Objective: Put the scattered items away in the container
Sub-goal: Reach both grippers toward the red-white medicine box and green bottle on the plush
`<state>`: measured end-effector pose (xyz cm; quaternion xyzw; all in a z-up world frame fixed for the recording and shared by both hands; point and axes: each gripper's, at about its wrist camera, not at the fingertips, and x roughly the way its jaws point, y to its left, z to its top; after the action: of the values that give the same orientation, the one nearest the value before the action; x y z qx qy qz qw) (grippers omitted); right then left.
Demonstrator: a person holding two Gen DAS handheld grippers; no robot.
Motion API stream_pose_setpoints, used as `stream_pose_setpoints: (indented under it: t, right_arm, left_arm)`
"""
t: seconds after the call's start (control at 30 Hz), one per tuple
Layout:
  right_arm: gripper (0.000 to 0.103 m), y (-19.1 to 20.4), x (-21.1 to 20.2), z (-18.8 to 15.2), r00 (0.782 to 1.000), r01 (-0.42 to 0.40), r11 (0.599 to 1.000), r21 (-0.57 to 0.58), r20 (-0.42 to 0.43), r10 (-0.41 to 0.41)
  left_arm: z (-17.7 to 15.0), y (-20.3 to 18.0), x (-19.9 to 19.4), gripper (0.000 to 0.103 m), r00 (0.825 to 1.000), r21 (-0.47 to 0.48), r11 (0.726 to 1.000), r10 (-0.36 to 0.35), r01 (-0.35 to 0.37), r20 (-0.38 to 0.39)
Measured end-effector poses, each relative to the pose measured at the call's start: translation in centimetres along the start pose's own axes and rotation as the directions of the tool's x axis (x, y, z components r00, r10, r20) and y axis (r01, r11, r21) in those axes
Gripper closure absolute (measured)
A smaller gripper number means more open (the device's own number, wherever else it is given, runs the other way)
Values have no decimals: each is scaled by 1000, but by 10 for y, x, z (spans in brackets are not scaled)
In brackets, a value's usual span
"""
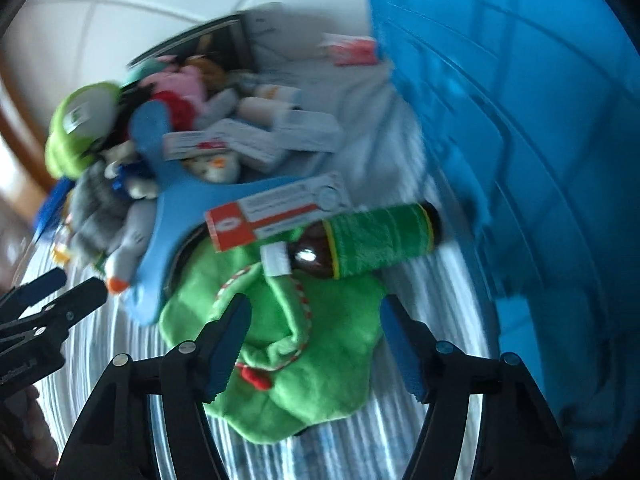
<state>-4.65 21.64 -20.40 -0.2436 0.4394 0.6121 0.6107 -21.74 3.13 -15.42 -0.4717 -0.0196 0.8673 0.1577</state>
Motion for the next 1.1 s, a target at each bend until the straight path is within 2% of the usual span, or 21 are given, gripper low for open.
stream_pose_setpoints:
  t: [0.17, 0.37, 0.43, 0.47, 0.5, 0.53, 0.6, 0.63, 0.73, 0.77, 0.87, 0.97, 1.0, 1.03, 1.1]
  right_arm:
    - [35, -13, 4, -6, 995, 91, 980, 175, 11, -94]
    - [35, -25, 11, -9, 984, 166, 934, 317, 13, -179]
    - [33, -30, 13, -9, 980, 184, 917, 353, 9, -200]
    - [33, -32, 15, -9, 978, 192, 911, 366, 7, -209]
    - [32, -34, 18, -7, 977, 197, 902, 384, 2, -214]
    - [32, -34, 20, -5, 977, 193, 898, 395, 4, -212]
    - [29, -34, 25, -2, 979, 183, 894, 410, 8, -205]
    - [25, -32, 30, 2, 980, 176, 892, 416, 11, -199]
    - [16, -26, 44, 13, 980, 170, 884, 435, 17, -197]
    - [16, -26, 50, 16, 981, 166, 881, 443, 19, -195]
    - [15, -23, 70, 24, 980, 175, 878, 446, 6, -199]
    - [12, -26, 88, 26, 986, 150, 880, 451, -2, -168]
    - [19, -26, 90, 26, 986, 148, 886, 439, -1, -164]
    - [37, -25, 90, 26, 986, 148, 897, 417, 4, -165]
    - [45, -22, 85, 25, 978, 192, 912, 363, 6, -208]
  left_arm:
    - [29, -23, 39, 16, 995, 180, 979, -99, 101, -19]
    - [51, -59, 95, 16, 975, 336, 916, -204, 221, -85]
    - [50, -67, 111, 25, 979, 365, 908, -179, 204, -101]
    - [48, -69, 110, 28, 982, 382, 904, -174, 190, -78]
    - [45, -68, 109, 45, 981, 391, 900, -182, 193, -65]
    - [43, -67, 109, 60, 977, 386, 898, -196, 212, -80]
    - [40, -57, 110, 67, 962, 317, 909, -245, 272, -122]
    - [38, -52, 111, 67, 950, 290, 907, -271, 305, -153]
    - [37, -42, 111, 68, 937, 239, 909, -310, 341, -158]
    - [38, -41, 111, 68, 934, 232, 908, -317, 349, -164]
    - [40, -41, 113, 68, 933, 233, 906, -319, 352, -168]
    - [40, -48, 115, 62, 932, 228, 909, -311, 349, -187]
    - [40, -49, 116, 61, 933, 227, 911, -307, 345, -188]
    - [39, -53, 116, 61, 936, 232, 912, -300, 338, -185]
    - [36, -56, 111, 64, 944, 244, 916, -281, 318, -176]
